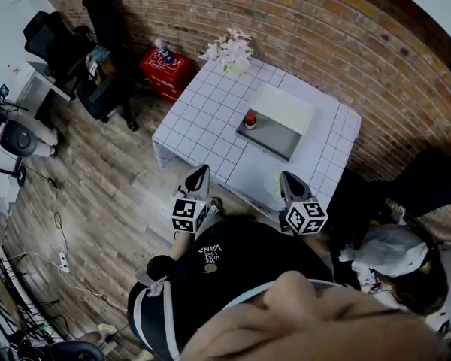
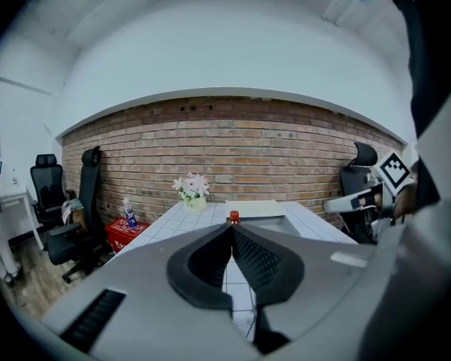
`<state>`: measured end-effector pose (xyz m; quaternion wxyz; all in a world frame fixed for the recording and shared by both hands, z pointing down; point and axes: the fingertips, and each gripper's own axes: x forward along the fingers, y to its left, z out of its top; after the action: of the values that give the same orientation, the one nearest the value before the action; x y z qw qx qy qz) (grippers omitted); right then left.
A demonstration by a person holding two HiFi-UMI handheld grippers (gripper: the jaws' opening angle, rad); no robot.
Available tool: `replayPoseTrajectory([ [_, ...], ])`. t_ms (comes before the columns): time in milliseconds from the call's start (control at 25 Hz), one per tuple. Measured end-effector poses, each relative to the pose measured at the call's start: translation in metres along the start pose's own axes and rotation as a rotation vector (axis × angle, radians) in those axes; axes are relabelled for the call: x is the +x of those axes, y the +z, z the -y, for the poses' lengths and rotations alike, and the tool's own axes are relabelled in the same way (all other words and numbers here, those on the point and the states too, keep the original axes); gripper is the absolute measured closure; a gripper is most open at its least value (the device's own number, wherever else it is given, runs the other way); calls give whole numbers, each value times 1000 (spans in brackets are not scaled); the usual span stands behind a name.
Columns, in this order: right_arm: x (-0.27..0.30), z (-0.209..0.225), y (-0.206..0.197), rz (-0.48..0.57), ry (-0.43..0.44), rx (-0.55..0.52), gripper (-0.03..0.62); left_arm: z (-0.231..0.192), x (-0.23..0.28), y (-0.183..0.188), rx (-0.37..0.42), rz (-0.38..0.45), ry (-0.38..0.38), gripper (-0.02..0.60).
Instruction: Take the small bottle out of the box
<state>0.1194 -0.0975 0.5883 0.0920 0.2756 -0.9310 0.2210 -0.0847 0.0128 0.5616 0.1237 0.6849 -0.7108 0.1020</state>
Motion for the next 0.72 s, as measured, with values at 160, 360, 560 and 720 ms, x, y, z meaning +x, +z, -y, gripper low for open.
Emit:
replayPoseTrajectory([
  [160, 20, -12, 8, 20, -34, 10, 595, -27, 11, 5, 14, -8, -34, 569],
  [360, 42, -23, 13, 37, -82, 14, 595, -57, 31, 6, 24, -3, -85, 569],
  [560, 60, -35, 15, 66, -142, 27, 595, -79, 49, 8, 47, -1, -160, 569],
  [720, 71, -44, 13, 90, -197, 45, 595, -93, 60, 8, 77, -11, -229, 569],
])
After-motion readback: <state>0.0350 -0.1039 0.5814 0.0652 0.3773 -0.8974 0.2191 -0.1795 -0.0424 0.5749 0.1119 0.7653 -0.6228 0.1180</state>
